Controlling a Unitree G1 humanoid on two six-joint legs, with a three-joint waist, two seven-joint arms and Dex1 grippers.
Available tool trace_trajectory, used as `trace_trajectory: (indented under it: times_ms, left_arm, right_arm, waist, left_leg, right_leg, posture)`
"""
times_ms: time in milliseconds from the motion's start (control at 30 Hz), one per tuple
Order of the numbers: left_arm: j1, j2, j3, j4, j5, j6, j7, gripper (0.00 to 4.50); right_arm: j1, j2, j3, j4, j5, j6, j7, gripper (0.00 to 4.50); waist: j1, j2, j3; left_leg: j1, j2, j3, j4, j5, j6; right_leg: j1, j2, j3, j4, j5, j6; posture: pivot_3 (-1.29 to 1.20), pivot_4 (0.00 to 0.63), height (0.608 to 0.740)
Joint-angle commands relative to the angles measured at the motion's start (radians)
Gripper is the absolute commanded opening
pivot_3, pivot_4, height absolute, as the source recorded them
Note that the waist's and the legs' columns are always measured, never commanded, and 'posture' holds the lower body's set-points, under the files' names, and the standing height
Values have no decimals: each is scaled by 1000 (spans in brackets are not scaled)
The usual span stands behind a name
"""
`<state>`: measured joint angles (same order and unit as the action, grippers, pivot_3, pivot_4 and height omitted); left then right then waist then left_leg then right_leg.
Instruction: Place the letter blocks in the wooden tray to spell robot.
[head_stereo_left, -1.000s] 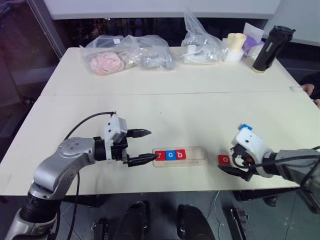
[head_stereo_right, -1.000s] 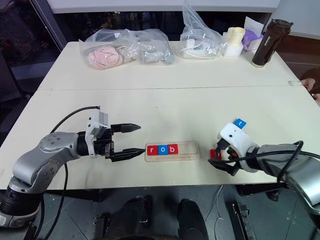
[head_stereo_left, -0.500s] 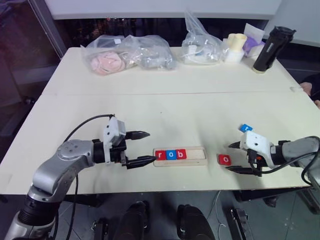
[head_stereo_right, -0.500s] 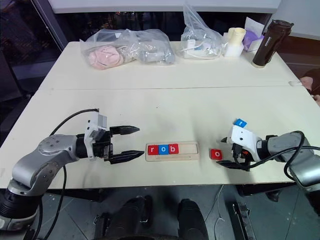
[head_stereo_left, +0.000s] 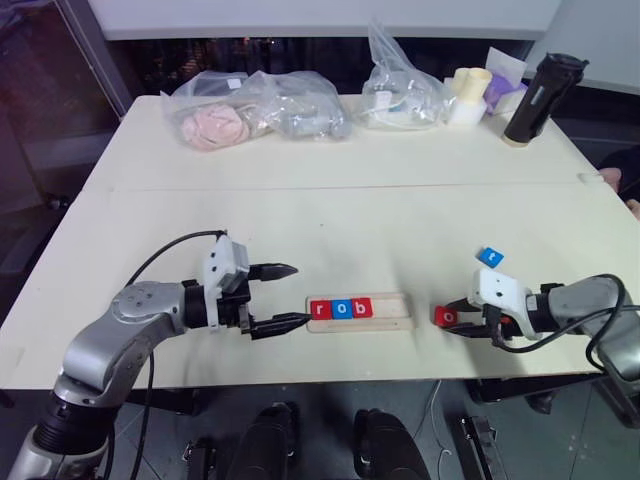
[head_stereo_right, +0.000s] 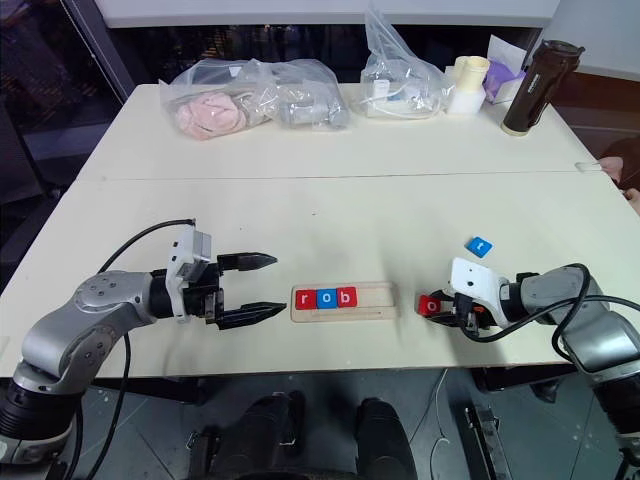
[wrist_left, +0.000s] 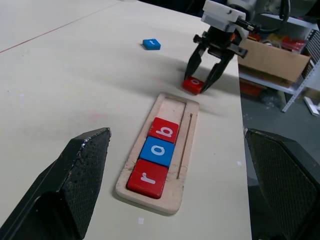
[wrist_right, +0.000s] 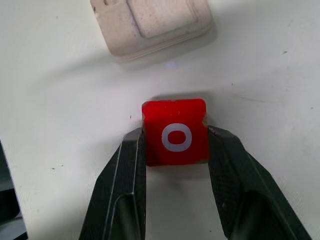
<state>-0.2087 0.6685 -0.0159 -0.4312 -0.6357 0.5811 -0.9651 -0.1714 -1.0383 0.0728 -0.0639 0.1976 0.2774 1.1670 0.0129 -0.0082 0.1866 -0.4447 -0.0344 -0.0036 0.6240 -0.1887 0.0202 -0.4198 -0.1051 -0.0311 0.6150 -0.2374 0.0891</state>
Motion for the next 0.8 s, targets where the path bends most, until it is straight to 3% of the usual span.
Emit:
trace_trajectory:
  times_ms: [33, 367, 800]
  left_arm:
    - [-17, 5, 12, -32, -15, 6, 7, 4500]
    - [-39, 8, 4, -39, -25, 28, 4, 4500]
    - [-18, 9, 8, -95, -40, 55, 28, 4500]
  right_arm:
    - [-61, 23, -9, -14, -11, 9, -20, 1123]
    - [-234, 65, 105, -139, -8, 24, 109, 1123]
    - [-333, 189, 236, -77, -99, 14, 109, 1123]
  waist:
    - [-1, 0, 0]
    - [1, 0, 0]
    - [0, 0, 0]
  left_leg:
    - [0, 0, 0, 0, 0, 0]
    - [0, 0, 0, 3, 0, 0]
    - [0, 0, 0, 4, 0, 0]
  right_leg:
    - [0, 0, 0, 0, 0, 0]
    - [0, 0, 0, 2, 1, 1]
    - [0, 0, 0, 3, 1, 1]
  posture:
    - [0, 150, 725]
    - [0, 150, 725]
    - [0, 150, 725]
